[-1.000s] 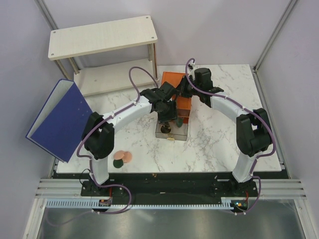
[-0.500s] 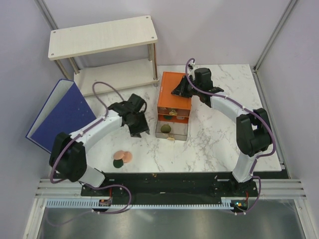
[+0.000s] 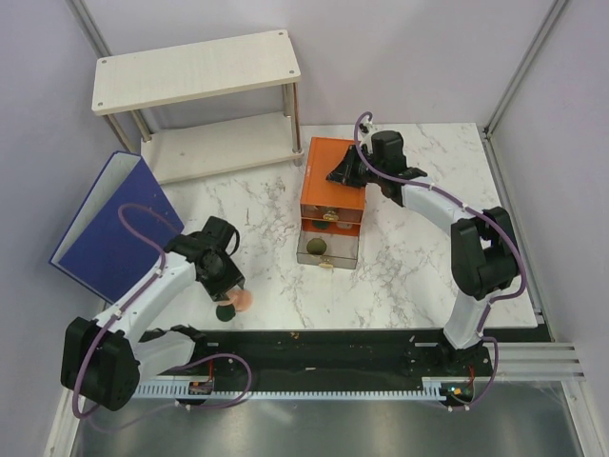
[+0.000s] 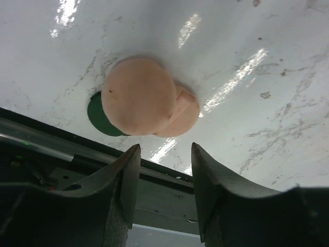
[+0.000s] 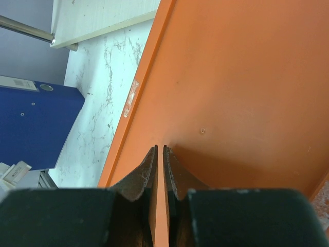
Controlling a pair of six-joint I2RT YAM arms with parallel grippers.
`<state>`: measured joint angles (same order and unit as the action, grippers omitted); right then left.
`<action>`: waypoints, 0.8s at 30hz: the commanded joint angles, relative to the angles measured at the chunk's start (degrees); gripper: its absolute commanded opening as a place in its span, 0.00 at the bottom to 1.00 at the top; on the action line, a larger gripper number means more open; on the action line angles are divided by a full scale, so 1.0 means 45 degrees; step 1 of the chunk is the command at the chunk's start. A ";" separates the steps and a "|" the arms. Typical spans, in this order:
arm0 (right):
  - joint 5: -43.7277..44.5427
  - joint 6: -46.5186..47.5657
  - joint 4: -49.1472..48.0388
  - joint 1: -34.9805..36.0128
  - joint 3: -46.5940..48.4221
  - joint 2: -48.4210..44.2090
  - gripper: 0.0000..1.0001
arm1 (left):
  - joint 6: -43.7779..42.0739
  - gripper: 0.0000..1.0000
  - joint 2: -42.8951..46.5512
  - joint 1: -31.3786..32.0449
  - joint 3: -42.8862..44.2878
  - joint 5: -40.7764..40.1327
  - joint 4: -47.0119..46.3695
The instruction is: Organize the makeup
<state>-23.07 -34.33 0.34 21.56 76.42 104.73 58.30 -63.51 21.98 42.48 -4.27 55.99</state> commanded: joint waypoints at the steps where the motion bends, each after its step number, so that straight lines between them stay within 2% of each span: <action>1: -0.0030 0.0148 0.0882 0.0013 -0.0518 0.0145 0.15 | 0.1105 0.50 -0.0067 -0.0215 -0.0240 -0.0867 0.0918; 14: -0.0088 0.0089 0.0823 0.0013 -0.0694 0.0145 0.16 | 0.0638 0.49 -0.1941 -0.0430 -0.0572 -0.0887 -0.0155; 17: -0.0088 0.0128 0.0803 0.0013 -0.0694 0.0165 0.16 | 0.0501 0.47 -0.2352 -0.0489 -0.0709 -0.0770 -0.0566; 20: -0.0088 0.0109 0.0803 0.0013 -0.0655 0.0203 0.16 | 0.0228 0.37 -0.2761 -0.0509 -0.0593 -0.0808 -0.0819; 23: -0.0088 0.0109 0.0803 0.0032 -0.0655 0.0165 0.16 | -0.0065 0.19 -0.3074 -0.0489 -0.0300 -0.0906 -0.0879; 24: -0.0088 0.0109 0.0804 0.0013 -0.0655 0.0165 0.16 | -0.0201 0.08 -0.3172 -0.0489 -0.0125 -0.0925 -0.0918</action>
<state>-24.16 -34.79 -1.54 21.52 75.42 104.73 59.70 -76.23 19.99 39.62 -7.27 53.84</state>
